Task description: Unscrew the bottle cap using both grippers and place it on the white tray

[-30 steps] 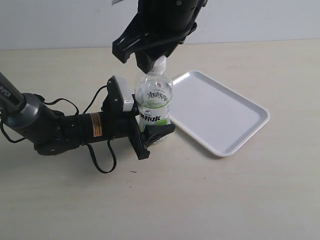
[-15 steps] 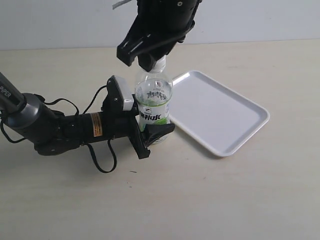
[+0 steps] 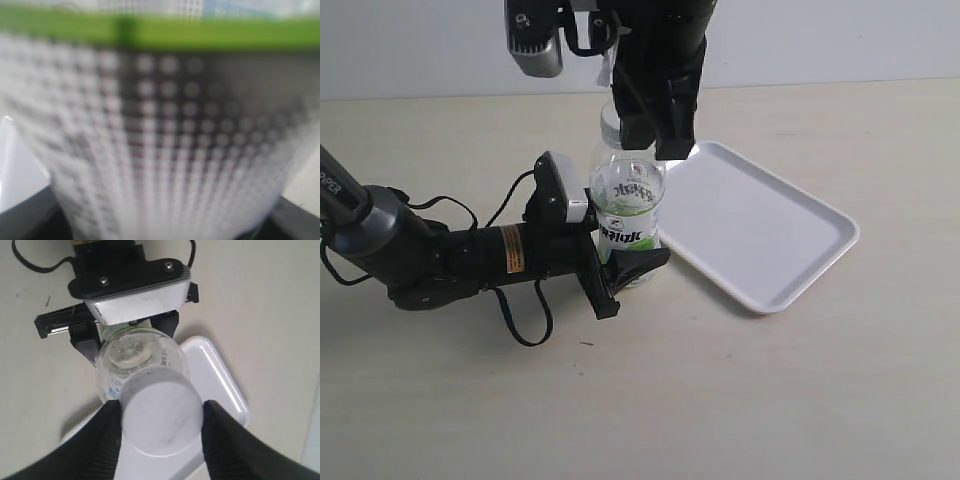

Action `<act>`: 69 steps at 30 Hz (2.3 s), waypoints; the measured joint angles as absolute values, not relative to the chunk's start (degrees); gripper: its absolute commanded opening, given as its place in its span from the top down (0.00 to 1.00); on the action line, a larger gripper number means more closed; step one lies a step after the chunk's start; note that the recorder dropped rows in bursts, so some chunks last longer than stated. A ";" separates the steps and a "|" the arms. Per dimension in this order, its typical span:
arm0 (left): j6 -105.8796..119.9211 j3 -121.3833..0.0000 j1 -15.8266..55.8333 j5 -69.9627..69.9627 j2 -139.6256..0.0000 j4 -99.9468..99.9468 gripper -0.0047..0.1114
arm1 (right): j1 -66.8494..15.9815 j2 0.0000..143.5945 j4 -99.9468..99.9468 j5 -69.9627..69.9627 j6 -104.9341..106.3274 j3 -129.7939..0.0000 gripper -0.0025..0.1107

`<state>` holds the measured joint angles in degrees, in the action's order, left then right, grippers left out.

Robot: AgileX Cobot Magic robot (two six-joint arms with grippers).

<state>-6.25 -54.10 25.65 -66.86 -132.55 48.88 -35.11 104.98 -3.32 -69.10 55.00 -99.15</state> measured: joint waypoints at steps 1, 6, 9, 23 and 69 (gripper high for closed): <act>-6.25 -54.10 25.65 -66.86 -132.55 48.88 0.95 | -35.11 104.98 -3.32 -69.19 56.59 -99.15 0.98; -6.14 -54.10 25.65 -66.86 -132.55 48.88 0.95 | -35.11 104.98 -3.44 -69.19 66.56 -99.15 0.98; -6.14 -54.10 25.65 -66.86 -132.55 49.10 0.95 | -35.11 104.98 -3.55 -69.19 73.85 -99.15 0.98; -6.02 -54.33 25.65 -66.86 -132.55 49.25 0.95 | -35.11 104.98 -3.91 -68.94 103.35 -99.15 0.98; -6.23 -54.33 25.65 -66.53 -132.55 49.42 0.95 | -35.25 103.86 1.84 -67.95 93.64 -99.05 0.38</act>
